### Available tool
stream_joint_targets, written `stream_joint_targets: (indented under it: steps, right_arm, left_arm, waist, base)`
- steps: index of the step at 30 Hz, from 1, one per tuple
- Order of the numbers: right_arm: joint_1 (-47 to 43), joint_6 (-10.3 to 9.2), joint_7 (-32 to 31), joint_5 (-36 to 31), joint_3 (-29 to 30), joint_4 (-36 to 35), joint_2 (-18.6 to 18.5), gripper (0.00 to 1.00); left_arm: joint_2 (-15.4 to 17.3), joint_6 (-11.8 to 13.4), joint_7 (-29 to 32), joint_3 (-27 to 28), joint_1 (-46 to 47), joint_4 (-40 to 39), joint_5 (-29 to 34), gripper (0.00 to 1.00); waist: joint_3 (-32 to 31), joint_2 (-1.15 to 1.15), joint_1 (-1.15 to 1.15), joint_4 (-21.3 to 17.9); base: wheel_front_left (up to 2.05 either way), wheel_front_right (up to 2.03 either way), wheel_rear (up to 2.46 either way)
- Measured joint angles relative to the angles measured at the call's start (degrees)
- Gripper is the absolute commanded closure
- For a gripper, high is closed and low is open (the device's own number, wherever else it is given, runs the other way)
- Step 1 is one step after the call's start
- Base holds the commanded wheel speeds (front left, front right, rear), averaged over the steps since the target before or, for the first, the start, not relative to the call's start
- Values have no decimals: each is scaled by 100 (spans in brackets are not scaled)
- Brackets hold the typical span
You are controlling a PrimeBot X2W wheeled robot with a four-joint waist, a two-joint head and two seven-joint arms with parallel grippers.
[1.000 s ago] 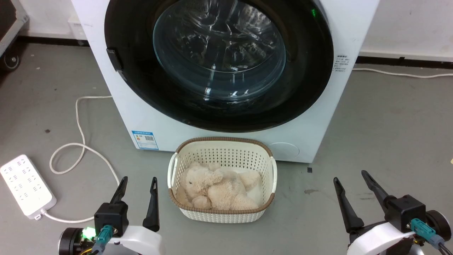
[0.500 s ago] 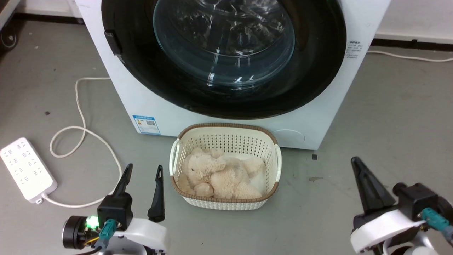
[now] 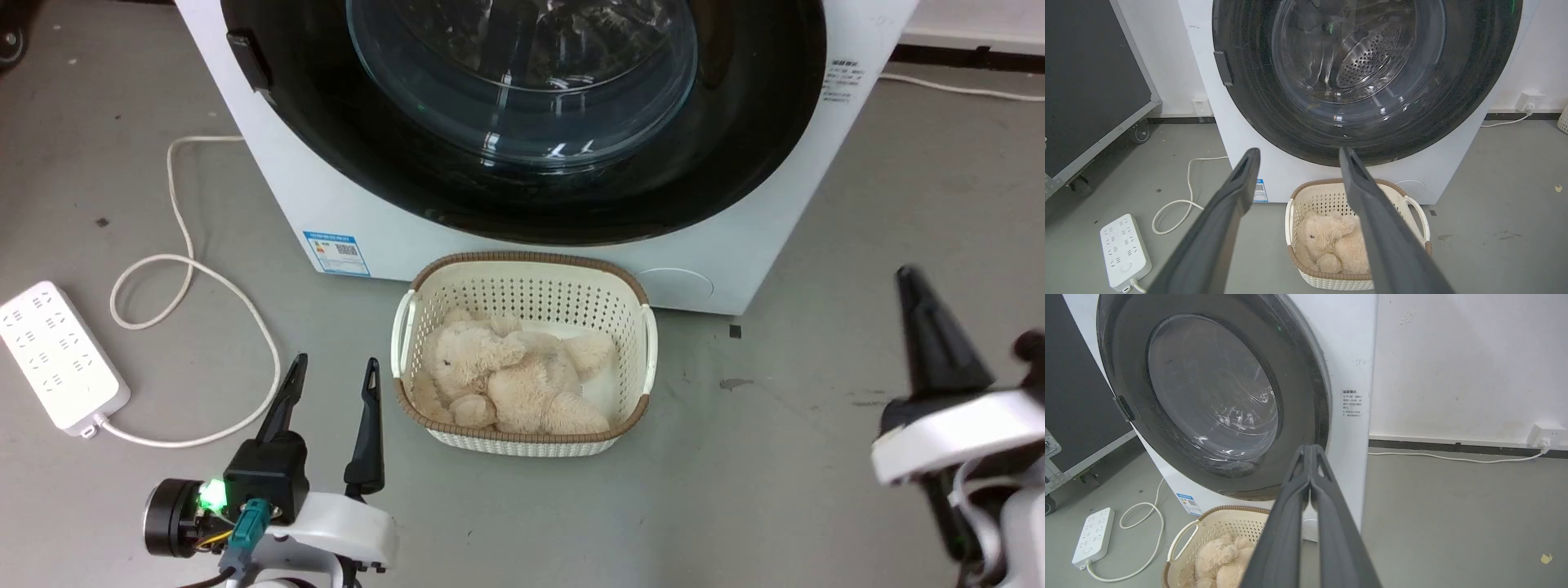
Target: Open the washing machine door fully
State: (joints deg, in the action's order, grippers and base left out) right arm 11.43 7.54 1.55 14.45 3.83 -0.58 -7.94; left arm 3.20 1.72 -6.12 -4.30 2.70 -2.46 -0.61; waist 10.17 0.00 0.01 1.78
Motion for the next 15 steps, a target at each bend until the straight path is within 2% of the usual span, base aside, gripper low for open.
stream_joint_targets:
  steps: [6, 10, 15]
  right_arm:
    - [425, 0, -252, 458, 243, 105, -77, 100]
    - [1092, 0, -563, 1128, 560, 467, -136, 100]
    - [1633, 0, -843, 1610, 736, 726, -156, 100]
  left_arm:
    - [16, 15, -53, -46, 81, -32, 0, 0]
    - [22, 38, -135, -101, 216, -87, 0, 0]
    - [41, 66, -198, -151, 313, -112, 0, 0]
  waist:
    - [127, 0, 0, 22]
    - [343, 0, 0, 79]
    - [522, 0, 0, 144]
  base:
    - [0, 0, 0]
    - [0, 0, 0]
    - [0, 0, 0]
